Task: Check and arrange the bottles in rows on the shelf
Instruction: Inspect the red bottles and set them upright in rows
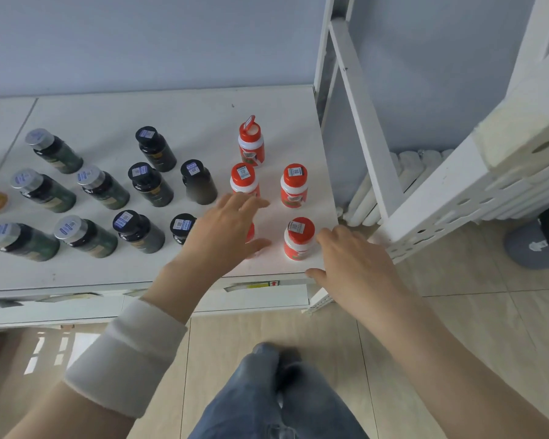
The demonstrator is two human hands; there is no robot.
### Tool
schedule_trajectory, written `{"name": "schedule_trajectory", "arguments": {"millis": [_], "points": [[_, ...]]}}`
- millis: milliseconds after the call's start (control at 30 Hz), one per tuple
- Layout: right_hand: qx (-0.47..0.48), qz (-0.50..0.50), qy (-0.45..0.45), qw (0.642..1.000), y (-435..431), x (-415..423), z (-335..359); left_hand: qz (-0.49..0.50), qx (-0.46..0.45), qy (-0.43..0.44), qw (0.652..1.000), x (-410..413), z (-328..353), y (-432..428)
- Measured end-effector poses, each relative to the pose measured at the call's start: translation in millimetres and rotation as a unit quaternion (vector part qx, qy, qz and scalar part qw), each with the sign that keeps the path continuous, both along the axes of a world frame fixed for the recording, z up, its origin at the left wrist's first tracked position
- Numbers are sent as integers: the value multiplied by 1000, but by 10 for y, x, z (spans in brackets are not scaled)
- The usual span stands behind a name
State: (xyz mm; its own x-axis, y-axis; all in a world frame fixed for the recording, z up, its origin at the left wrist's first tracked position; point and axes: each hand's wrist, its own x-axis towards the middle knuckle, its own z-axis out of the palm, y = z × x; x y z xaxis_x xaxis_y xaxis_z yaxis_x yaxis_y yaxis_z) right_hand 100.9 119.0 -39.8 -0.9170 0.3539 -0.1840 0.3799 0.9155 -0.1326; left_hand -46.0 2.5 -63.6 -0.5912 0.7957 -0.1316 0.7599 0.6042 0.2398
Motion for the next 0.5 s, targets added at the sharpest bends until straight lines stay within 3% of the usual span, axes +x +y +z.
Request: {"name": "schedule_trajectory", "arguments": {"millis": [167,233,300,400,500], "points": [[-64,-34,92,993,-52,-55,62,19,-6,-37,999,-98,-99,-167],[-127,-62,139,980,-84,-69,57,46,74,-91,992,-133,-17,-238],[-234,-102,183,949,-127,-123,41,88,179,-180,963,-185,131,-384],[-449,-168,176,860,-249,-269,64,91,305,-334,887,-249,343,-576],[-642,-180,166,726,-420,-373,104,56,383,-440,810,-292,458,-713]]}}
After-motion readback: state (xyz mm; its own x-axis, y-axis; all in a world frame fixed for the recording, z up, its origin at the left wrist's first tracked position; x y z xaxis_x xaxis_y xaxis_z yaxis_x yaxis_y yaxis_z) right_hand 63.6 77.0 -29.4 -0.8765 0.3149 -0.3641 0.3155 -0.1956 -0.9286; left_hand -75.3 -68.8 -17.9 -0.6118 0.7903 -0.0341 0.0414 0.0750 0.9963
